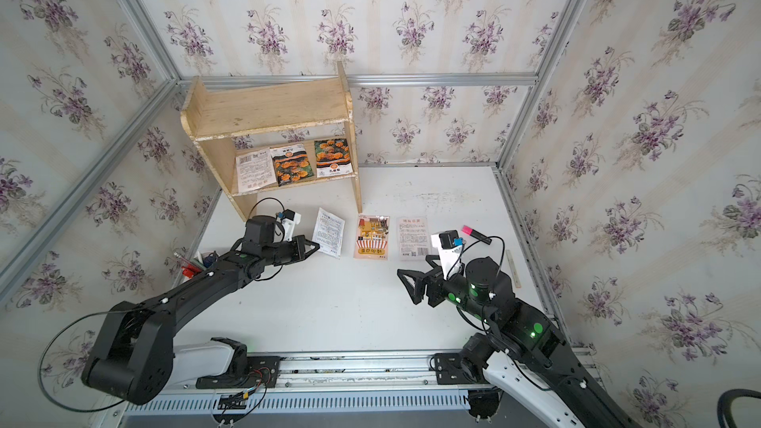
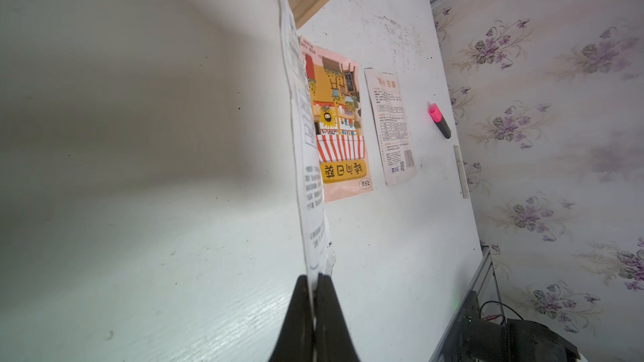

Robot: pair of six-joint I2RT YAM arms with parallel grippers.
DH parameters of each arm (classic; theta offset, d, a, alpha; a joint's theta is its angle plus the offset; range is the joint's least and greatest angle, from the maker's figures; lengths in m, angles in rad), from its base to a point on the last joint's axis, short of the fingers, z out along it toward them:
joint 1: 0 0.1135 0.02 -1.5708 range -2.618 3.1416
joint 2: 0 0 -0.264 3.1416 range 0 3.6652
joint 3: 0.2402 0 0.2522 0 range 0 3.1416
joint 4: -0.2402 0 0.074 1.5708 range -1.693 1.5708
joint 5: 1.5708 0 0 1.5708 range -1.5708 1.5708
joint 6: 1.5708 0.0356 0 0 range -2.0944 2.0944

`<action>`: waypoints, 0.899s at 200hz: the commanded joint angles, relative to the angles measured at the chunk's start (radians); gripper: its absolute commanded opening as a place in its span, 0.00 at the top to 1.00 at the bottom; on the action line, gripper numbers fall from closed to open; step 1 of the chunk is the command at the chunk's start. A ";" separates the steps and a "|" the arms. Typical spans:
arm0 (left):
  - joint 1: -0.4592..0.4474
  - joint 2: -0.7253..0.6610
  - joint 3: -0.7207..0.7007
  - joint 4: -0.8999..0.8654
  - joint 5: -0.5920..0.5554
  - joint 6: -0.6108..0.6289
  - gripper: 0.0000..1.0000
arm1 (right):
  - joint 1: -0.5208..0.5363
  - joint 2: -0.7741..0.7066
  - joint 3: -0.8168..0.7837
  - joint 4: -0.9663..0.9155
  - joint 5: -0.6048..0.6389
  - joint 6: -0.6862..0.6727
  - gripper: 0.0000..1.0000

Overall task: Take the seed bag off the shelf
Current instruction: Place the seed packet at the center of the board.

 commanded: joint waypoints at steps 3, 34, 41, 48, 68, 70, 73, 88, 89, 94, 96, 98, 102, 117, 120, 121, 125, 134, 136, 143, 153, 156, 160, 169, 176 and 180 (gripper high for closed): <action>0.000 0.056 0.016 0.096 -0.031 0.029 1.00 | 0.001 0.001 0.006 0.003 0.016 0.000 0.00; -0.001 0.154 0.049 0.106 -0.071 0.039 1.00 | 0.001 0.001 0.004 -0.003 0.023 -0.002 0.00; -0.001 0.173 0.054 0.111 -0.076 0.040 1.00 | 0.001 0.002 0.005 -0.003 0.023 -0.002 0.00; -0.001 0.193 0.062 0.111 -0.082 0.041 1.00 | 0.001 0.003 0.007 -0.004 0.022 -0.002 0.00; -0.002 0.247 0.078 0.123 -0.097 0.035 1.00 | 0.001 0.006 0.016 -0.009 0.023 -0.006 0.00; -0.001 0.252 0.078 0.125 -0.099 0.035 1.00 | 0.001 0.006 0.016 -0.009 0.024 -0.006 0.00; -0.001 0.259 0.079 0.130 -0.101 0.034 1.00 | 0.001 0.006 0.015 -0.009 0.025 -0.007 0.00; -0.002 0.294 0.091 0.136 -0.109 0.034 1.00 | 0.001 0.004 0.019 -0.012 0.028 -0.009 0.00; -0.002 0.296 0.092 0.136 -0.110 0.034 1.00 | 0.001 0.005 0.019 -0.012 0.029 -0.009 0.00; -0.001 0.307 0.096 0.137 -0.111 0.035 1.00 | 0.001 0.006 0.019 -0.014 0.030 -0.012 0.00; -0.002 0.311 0.098 0.137 -0.112 0.036 1.00 | 0.001 0.006 0.021 -0.015 0.031 -0.012 0.00; -0.002 0.315 0.100 0.137 -0.113 0.035 1.00 | 0.001 0.006 0.021 -0.016 0.031 -0.011 0.00; -0.002 0.324 0.103 0.137 -0.116 0.034 1.00 | 0.001 0.007 0.020 -0.018 0.031 -0.012 0.00; -0.002 0.352 0.117 0.136 -0.123 0.040 1.00 | 0.001 0.007 0.022 -0.020 0.031 -0.013 0.00; -0.002 0.359 0.120 0.135 -0.125 0.040 1.00 | 0.001 0.007 0.021 -0.020 0.030 -0.013 0.00; -0.002 0.361 0.121 0.135 -0.126 0.040 1.00 | 0.001 0.007 0.022 -0.020 0.030 -0.013 0.00; -0.002 0.367 0.125 0.133 -0.131 0.040 1.00 | 0.001 0.007 0.022 -0.021 0.030 -0.013 0.00; -0.002 0.382 0.130 0.135 -0.135 0.044 1.00 | 0.001 0.006 0.021 -0.021 0.028 -0.014 0.00; -0.002 0.384 0.131 0.136 -0.137 0.045 1.00 | 0.001 0.006 0.022 -0.021 0.028 -0.015 0.00; -0.002 0.393 0.134 0.141 -0.142 0.044 1.00 | 0.001 0.006 0.022 -0.021 0.030 -0.015 0.00; -0.002 0.406 0.140 0.142 -0.147 0.044 1.00 | 0.001 0.004 0.021 -0.021 0.029 -0.016 0.00; -0.002 0.410 0.143 0.140 -0.150 0.044 1.00 | 0.001 0.004 0.021 -0.021 0.028 -0.016 0.00; -0.002 0.414 0.147 0.138 -0.150 0.041 1.00 | 0.001 0.003 0.021 -0.021 0.029 -0.015 0.00; -0.003 0.421 0.149 0.137 -0.151 0.036 1.00 | 0.001 0.002 0.021 -0.024 0.030 -0.016 0.00; -0.002 0.421 0.149 0.137 -0.163 0.032 0.98 | 0.001 0.001 0.022 -0.027 0.031 -0.017 0.00; -0.004 0.419 0.147 0.136 -0.171 0.031 0.97 | 0.001 0.000 0.023 -0.027 0.031 -0.016 0.00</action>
